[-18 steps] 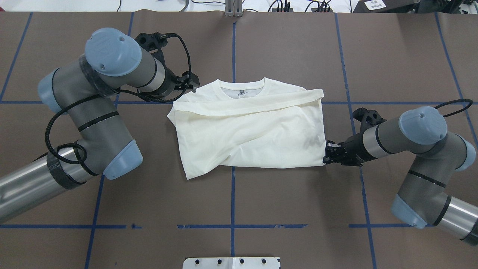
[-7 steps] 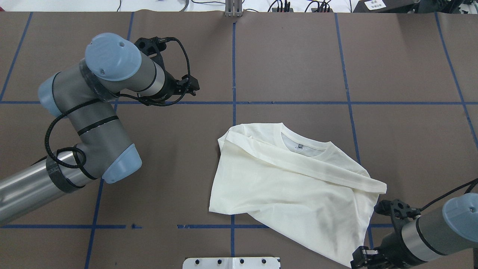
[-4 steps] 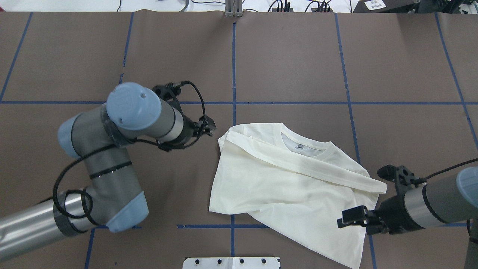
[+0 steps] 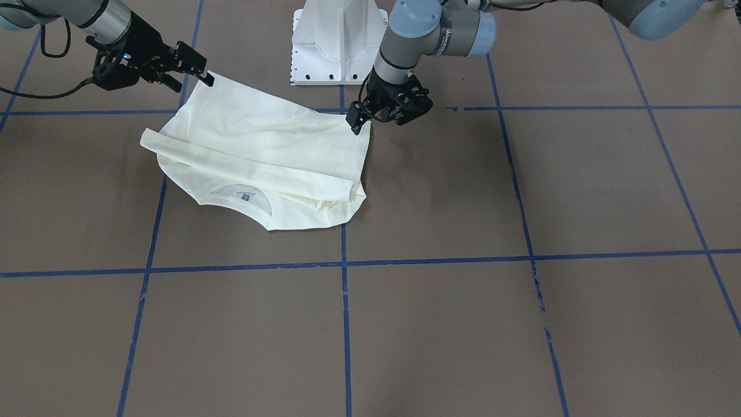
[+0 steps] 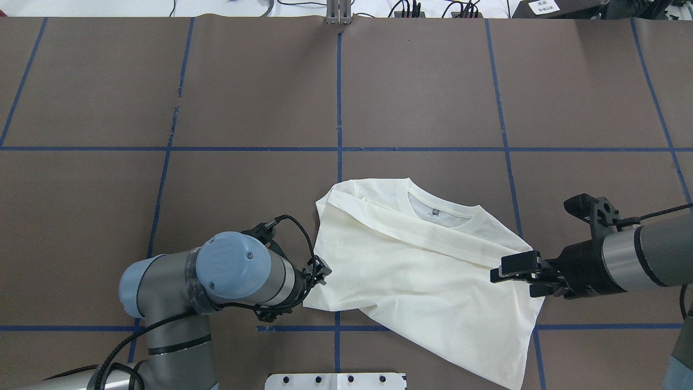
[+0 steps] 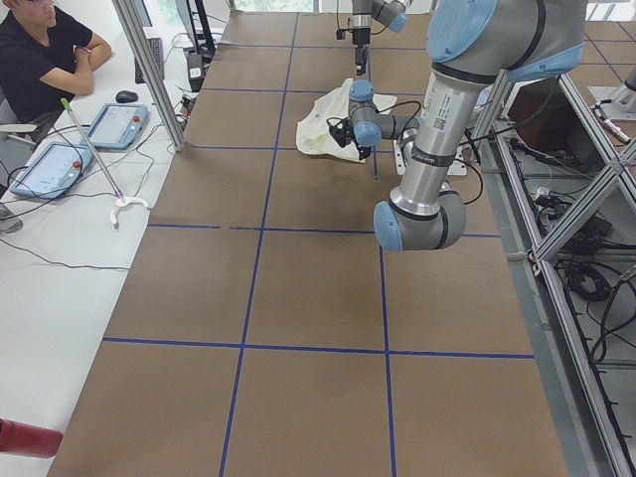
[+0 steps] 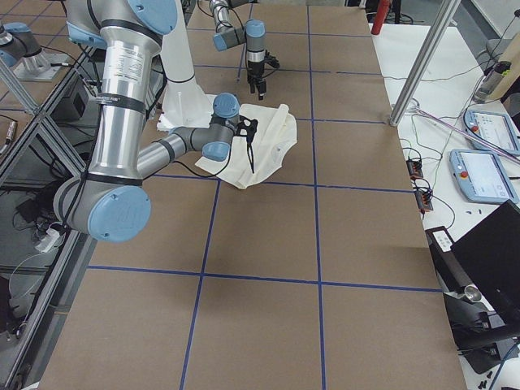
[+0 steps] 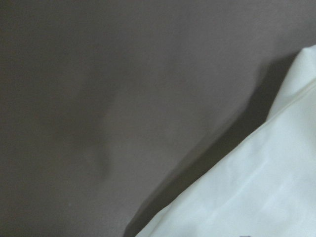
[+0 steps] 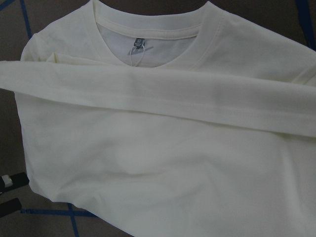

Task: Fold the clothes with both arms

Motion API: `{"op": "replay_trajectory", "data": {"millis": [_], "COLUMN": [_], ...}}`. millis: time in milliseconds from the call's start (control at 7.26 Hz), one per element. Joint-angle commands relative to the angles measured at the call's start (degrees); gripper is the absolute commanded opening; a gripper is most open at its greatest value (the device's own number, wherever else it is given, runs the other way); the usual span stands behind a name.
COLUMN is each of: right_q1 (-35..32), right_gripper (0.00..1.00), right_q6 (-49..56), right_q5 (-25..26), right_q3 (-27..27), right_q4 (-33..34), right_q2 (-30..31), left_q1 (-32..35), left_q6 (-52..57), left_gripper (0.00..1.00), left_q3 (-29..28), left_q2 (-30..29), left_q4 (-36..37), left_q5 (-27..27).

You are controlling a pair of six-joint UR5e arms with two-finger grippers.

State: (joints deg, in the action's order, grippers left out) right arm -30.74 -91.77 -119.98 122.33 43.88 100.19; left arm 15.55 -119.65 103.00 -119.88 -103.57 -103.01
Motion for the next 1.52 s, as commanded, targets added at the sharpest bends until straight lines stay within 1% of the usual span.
{"op": "replay_trajectory", "data": {"millis": [0, 138, 551, 689, 827, 965, 1378], "right_q1": [-0.8, -0.9, -1.2, -1.3, -1.3, -1.4, -1.5], "right_gripper": [1.00, 1.00, 1.00, 1.00, 1.00, 1.00, 1.00], "right_q6": [0.0, 0.0, 0.1, 0.1, 0.1, 0.1, 0.1], "right_q5": [0.2, 0.2, 0.2, 0.2, 0.2, 0.2, 0.1], "right_q3": [-0.2, -0.4, -0.9, -0.9, -0.9, -0.9, -0.9], "right_q4": [0.1, 0.1, 0.1, 0.1, 0.1, 0.1, 0.1], "right_q2": [-1.3, -1.3, -1.3, -1.3, -1.2, -1.2, -1.2], "left_q1": [-0.9, -0.6, -0.6, -0.7, -0.8, -0.8, -0.8], "left_q6": [-2.3, -2.3, -2.5, -3.1, -3.6, -3.7, -3.6], "left_gripper": [0.80, 0.76, 0.75, 0.72, 0.64, 0.51, 0.04], "left_q3": [-0.1, -0.1, -0.9, -1.2, -1.4, -1.4, -1.3], "left_q2": [-0.2, -0.4, -0.6, -0.6, -0.8, -0.8, -0.8], "left_q4": [0.3, 1.3, 1.3, 1.2, 1.2, 1.2, 1.2], "left_q5": [0.7, 0.7, 1.5, 1.6, 1.6, 1.6, 1.6]}}
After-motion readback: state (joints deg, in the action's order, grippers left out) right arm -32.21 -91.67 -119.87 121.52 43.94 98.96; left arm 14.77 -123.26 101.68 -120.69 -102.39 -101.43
